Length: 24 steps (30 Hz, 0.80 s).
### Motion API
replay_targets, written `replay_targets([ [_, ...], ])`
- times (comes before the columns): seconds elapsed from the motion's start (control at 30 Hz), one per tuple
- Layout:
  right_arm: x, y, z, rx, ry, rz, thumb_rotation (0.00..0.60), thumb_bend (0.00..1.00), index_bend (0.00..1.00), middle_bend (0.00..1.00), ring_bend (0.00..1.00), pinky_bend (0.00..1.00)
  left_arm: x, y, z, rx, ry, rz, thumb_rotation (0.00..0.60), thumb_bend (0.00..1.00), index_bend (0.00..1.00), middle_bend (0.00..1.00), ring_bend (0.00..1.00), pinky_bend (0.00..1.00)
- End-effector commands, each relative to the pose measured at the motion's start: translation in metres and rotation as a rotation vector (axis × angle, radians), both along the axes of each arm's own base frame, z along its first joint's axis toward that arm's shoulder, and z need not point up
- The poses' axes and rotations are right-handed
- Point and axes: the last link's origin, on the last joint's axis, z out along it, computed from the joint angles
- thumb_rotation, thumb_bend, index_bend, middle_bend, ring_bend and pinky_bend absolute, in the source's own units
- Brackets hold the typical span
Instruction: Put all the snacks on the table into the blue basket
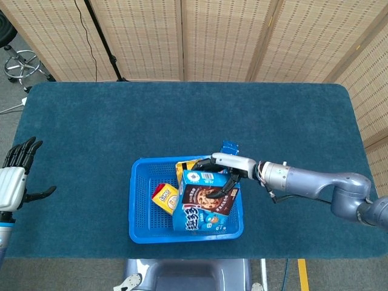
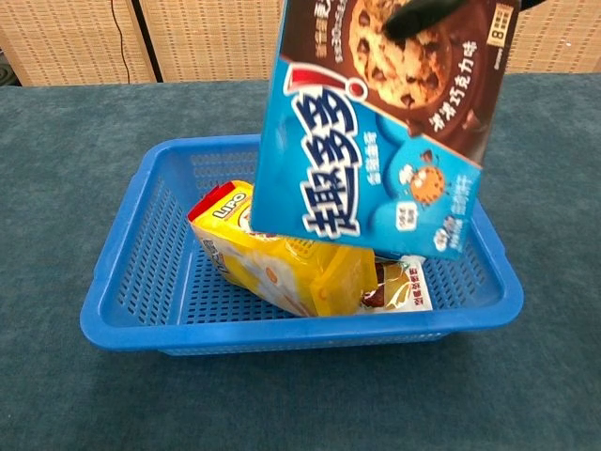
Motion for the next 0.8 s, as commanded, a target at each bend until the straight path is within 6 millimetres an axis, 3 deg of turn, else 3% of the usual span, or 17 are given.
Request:
replay_targets([
  [0.03, 0.010, -0.001, -0.017, 0.052, 0.071, 0.063, 0.600, 0.47, 0.49, 0.66, 0.60, 0.77, 0.000, 0.000, 0.000, 0.000, -0.003, -0.002, 0.600, 0.12, 0.00, 0.00, 0.00, 0.00],
  [0.1, 0.012, -0.004, -0.025, 0.046, 0.066, 0.052, 0.600, 0.43, 0.43, 0.61, 0.55, 0.72, 0.000, 0.000, 0.001, 0.002, -0.006, -0.004, 0.600, 0.12, 0.00, 0.00, 0.00, 0.00],
  [0.23, 0.012, -0.014, -0.035, 0.007, 0.029, -0.002, 0.600, 0.07, 0.24, 0.38, 0.30, 0.56, -0.001, 0.000, 0.003, 0.004, -0.015, -0.003, 0.600, 0.12, 0.00, 0.00, 0.00, 0.00],
  [0.3, 0.012, -0.017, -0.037, -0.015, 0.023, -0.015, 0.600, 0.01, 0.16, 0.26, 0.19, 0.47, -0.002, 0.000, 0.004, 0.003, -0.017, -0.002, 0.600, 0.12, 0.00, 0.00, 0.00, 0.00],
  [0.4, 0.011, -0.025, -0.035, -0.076, 0.001, -0.033, 0.600, 0.00, 0.03, 0.05, 0.03, 0.30, -0.002, 0.001, 0.004, 0.001, -0.019, -0.002, 0.600, 0.12, 0.00, 0.00, 0.00, 0.00],
  [0.53, 0.011, -0.028, -0.026, -0.157, -0.024, -0.031, 0.600, 0.00, 0.00, 0.00, 0.00, 0.04, -0.002, 0.001, 0.004, -0.001, -0.019, -0.004, 0.600, 0.12, 0.00, 0.00, 0.00, 0.00],
  [0.67, 0.013, -0.029, -0.017, -0.209, -0.056, -0.043, 0.600, 0.00, 0.00, 0.00, 0.00, 0.00, -0.002, 0.001, 0.003, -0.004, -0.021, -0.003, 0.600, 0.12, 0.00, 0.00, 0.00, 0.00],
  [0.8, 0.013, -0.036, 0.006, -0.318, -0.086, -0.044, 0.600, 0.00, 0.00, 0.00, 0.00, 0.00, -0.002, 0.000, 0.003, -0.004, -0.019, -0.007, 0.600, 0.12, 0.00, 0.00, 0.00, 0.00],
])
